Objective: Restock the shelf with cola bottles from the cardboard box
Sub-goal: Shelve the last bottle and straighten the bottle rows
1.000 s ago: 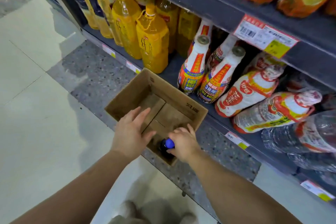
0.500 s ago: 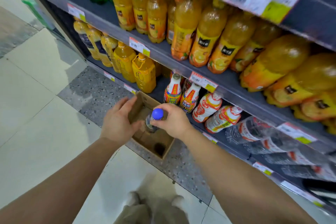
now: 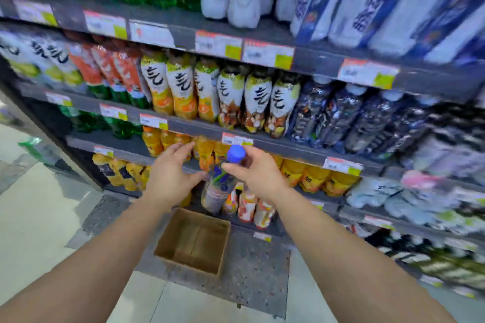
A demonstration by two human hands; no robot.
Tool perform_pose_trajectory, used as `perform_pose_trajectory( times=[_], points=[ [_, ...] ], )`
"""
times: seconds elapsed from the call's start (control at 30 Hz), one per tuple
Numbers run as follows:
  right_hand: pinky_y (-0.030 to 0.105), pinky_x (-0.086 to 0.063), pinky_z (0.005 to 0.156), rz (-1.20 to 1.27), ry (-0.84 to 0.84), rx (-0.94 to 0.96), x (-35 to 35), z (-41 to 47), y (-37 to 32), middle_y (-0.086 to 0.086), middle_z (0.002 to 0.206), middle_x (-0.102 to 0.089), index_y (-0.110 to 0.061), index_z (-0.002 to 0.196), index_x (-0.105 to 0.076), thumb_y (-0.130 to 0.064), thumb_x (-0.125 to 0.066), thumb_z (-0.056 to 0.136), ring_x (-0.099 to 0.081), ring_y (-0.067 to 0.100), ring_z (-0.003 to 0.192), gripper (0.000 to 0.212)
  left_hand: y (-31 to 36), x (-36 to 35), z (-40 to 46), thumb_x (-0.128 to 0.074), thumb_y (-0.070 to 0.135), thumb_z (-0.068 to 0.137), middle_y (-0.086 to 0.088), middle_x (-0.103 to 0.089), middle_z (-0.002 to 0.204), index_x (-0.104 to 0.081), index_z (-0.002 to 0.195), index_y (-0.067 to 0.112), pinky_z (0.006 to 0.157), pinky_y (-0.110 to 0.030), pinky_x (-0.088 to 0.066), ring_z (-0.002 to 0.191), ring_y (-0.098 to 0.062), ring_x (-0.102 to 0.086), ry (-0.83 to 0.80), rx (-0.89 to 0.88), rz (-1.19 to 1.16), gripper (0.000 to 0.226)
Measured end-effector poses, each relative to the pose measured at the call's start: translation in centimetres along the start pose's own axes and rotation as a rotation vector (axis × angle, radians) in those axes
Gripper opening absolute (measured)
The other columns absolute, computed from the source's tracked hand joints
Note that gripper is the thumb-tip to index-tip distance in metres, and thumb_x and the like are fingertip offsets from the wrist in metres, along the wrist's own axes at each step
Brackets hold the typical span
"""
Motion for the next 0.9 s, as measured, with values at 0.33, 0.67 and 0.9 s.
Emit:
perform_pose_trajectory(
  times=[0.33, 0.67, 0.9],
  points=[
    [0.024, -0.053, 0.079, 0.034, 0.407, 0.041, 22.9, -16.2, -5.2, 0.0, 0.094, -0.071, -0.019, 0.096, -0.066, -0.02, -0.075, 0.081, -0.065, 0.009, 0.083, 0.017, 25.7, -5.5, -2.6, -0.077, 0.038, 0.075, -0.01, -0.044, 0.146, -0.046, 0.14, 0.022, 0.111, -0.041, -0.033, 0.135, -0.026, -0.038, -0.092, -0.362, -0.107, 0.074],
    [0.033, -0.051, 0.084, -0.075, 0.831, 0.014, 49.2, -40.5, -2.9, 0.003, 0.094, -0.069, -0.018, 0.097, -0.067, -0.017, -0.069, 0.087, -0.061, 0.014, 0.086, 0.011, 57.0, -18.6, -15.5, -0.079, 0.032, 0.075, -0.015, -0.055, 0.135, -0.056, 0.13, 0.008, 0.107, -0.035, -0.035, 0.126, -0.027, -0.048, -0.26, -0.671, -0.284, 0.065],
    [0.028, -0.051, 0.075, 0.009, 1.14, -0.032, 64.1, -54.9, 2.2, -0.001, 0.098, -0.071, -0.022, 0.1, -0.068, -0.028, -0.069, 0.087, -0.065, 0.007, 0.084, 0.014, 75.3, -29.0, -23.2, -0.074, 0.044, 0.076, -0.013, -0.049, 0.143, -0.053, 0.133, 0.014, 0.11, -0.038, -0.034, 0.132, -0.026, -0.043, -0.481, -0.871, -0.257, 0.068]
  ],
)
Point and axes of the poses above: each hand's wrist, its own z-axis towards the middle knuckle, its own x-axis out of the back of the hand, y = z × x, the point moved 3 cm from there along z, towards the middle knuckle
